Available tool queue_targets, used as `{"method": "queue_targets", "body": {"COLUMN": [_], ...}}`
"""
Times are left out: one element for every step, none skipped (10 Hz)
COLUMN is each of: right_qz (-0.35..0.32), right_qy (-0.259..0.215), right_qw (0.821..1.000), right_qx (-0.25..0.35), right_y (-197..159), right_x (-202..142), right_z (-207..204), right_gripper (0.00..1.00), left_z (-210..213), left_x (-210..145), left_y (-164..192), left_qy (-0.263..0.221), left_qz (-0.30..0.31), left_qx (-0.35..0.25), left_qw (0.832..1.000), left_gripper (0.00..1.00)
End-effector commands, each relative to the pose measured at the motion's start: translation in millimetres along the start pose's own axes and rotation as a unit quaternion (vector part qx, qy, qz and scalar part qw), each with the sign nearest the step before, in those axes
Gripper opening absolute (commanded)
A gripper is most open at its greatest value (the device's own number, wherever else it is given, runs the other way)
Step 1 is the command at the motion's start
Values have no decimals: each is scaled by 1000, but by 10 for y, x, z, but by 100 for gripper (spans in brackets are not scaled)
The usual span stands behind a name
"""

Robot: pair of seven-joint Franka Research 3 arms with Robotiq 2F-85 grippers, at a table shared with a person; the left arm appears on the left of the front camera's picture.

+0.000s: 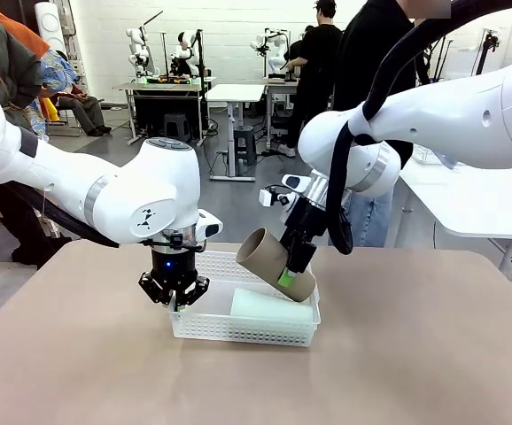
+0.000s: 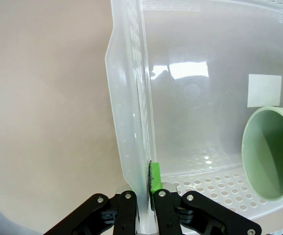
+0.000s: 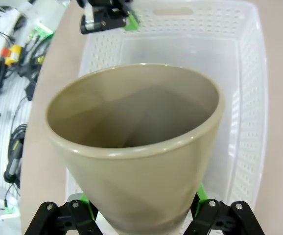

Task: Clean and organize the cups into the basket.
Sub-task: Pick up the Reusable plastic cup from the right side of the table and stack it inside the Organizing basket in the center of the table.

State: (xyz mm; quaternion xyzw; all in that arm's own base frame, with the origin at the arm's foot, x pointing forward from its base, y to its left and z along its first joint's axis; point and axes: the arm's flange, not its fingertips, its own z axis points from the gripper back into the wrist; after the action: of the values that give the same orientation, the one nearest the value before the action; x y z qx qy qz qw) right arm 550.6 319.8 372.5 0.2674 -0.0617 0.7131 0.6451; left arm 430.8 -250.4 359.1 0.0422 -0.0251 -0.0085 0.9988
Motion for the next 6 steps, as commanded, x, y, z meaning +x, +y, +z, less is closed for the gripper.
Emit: {"method": "queue_targets", "body": {"right_qz": [-2,-2,-5,-7,-10,-12], "right_qy": [15,19,20,24,25,24], "right_qw": [1000,999,999,999,999,999], "right_qx": [-23,-27,-30,-31,-28,-27], "right_y": [-101,-158,-213,-261,-289,-306], "right_x": [61,84,97,105,101,94], "right_z": [-80,-116,-148,-193,-217,-231], "right_gripper": [84,84,84,84,84,84], "left_z": [8,8,8,8,8,8], "left_x": [-10,-10,-10,-10,-10,-10], "left_y": [5,5,5,5,5,5], "left_qy": [-6,-6,-6,-6,-6,-6], "left_qz": [-6,-6,-6,-6,-6,-6], "left_qx": [6,6,6,6,6,6], "left_qw": [1000,1000,1000,1000,1000,1000], "left_gripper": [0,0,0,0,0,0]}}
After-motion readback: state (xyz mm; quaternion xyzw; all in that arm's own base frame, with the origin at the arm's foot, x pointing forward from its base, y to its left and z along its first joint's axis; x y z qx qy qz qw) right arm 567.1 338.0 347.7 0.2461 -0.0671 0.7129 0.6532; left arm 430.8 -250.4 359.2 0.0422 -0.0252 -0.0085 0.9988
